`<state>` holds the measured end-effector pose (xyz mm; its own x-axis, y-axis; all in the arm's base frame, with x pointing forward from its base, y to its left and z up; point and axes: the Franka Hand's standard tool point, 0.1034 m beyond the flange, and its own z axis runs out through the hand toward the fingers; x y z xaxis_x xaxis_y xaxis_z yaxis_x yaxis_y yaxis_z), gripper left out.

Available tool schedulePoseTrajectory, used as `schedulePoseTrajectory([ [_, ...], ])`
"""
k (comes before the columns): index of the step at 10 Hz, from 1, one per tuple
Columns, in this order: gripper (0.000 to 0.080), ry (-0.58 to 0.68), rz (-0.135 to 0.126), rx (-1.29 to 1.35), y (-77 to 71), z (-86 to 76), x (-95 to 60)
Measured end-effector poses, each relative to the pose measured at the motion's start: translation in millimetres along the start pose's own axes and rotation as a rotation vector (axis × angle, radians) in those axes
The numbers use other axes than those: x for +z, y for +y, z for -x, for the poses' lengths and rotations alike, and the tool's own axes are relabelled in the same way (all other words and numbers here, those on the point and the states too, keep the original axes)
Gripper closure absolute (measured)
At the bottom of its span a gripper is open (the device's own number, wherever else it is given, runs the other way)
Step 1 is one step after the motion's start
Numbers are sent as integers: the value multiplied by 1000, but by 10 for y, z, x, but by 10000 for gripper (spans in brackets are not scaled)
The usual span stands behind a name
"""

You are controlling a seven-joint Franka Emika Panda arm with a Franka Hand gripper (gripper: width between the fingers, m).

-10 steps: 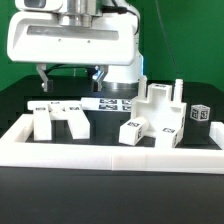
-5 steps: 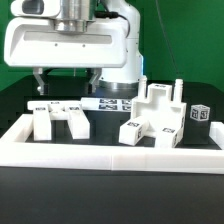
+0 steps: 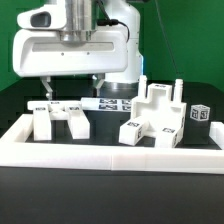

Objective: Assemble chair

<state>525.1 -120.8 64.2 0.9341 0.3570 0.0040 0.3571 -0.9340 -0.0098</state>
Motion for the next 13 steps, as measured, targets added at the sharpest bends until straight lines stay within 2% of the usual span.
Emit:
schedulePoseTrajectory([
  [2,150,-13,1,10,-18,30,117],
  [6,150,-16,0,10,-18,35,124],
  [8,150,-44,-20,12,-66,111,218],
  [10,150,-55,-26,7,-114,121,282],
  [13,150,-70,-29,14,-86,187,375],
])
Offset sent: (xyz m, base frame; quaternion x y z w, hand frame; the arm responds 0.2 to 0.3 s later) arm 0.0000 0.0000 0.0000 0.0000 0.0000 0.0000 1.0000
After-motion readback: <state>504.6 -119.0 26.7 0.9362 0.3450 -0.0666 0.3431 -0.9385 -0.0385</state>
